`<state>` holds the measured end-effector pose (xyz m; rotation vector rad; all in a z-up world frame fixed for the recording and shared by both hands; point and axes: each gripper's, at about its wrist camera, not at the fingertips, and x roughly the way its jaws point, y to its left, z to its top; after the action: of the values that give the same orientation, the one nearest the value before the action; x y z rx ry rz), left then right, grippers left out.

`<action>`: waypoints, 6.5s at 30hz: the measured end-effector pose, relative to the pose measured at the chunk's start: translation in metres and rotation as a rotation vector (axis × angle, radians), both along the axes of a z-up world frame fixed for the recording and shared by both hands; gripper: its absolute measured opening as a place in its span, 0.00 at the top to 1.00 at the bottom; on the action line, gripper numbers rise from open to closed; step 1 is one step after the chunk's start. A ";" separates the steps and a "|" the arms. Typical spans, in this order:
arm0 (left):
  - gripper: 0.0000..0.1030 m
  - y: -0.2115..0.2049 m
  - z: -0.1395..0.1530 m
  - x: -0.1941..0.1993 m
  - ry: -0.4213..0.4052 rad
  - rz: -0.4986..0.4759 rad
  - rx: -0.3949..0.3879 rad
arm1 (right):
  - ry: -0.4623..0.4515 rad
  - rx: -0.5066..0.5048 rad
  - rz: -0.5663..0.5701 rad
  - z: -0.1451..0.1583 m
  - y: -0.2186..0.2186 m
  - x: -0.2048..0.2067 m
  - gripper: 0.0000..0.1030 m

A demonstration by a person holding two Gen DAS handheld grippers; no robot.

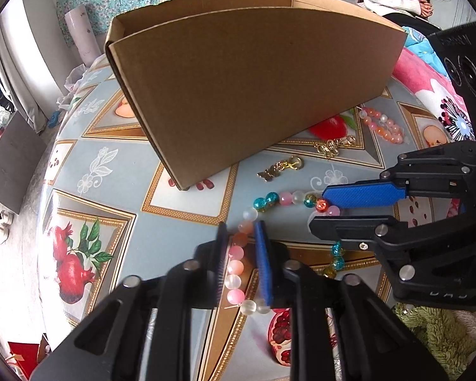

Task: Organize jewelry

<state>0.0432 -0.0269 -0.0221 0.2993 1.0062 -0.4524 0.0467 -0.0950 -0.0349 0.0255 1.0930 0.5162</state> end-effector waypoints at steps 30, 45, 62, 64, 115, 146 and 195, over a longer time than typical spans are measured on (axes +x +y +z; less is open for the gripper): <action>0.91 0.004 0.078 -0.047 -0.272 -0.007 -0.126 | -0.236 -0.033 -0.130 0.054 -0.001 -0.069 0.93; 0.91 -0.009 0.194 -0.033 -0.584 -0.085 -0.211 | -0.541 -0.005 -0.121 0.150 -0.031 -0.050 0.93; 0.91 -0.027 0.178 0.107 -0.322 -0.024 -0.141 | -0.148 0.138 -0.008 0.123 -0.042 0.098 0.93; 0.91 -0.029 0.162 0.122 -0.263 -0.009 -0.123 | -0.073 0.147 0.002 0.107 -0.039 0.115 0.93; 0.35 0.059 0.072 0.075 -0.006 0.206 -0.595 | -0.054 0.298 -0.455 0.073 -0.194 0.034 0.28; 0.31 0.058 0.080 0.076 -0.165 0.260 -0.482 | -0.182 0.195 -0.493 0.089 -0.190 0.010 0.28; 0.04 0.008 -0.014 -0.013 -0.087 0.138 -0.067 | -0.111 -0.090 0.112 0.003 0.010 -0.001 0.78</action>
<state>0.0304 -0.0189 -0.0362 0.1859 0.9188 -0.3443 0.0456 -0.0853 -0.0314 -0.1426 1.0115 0.5616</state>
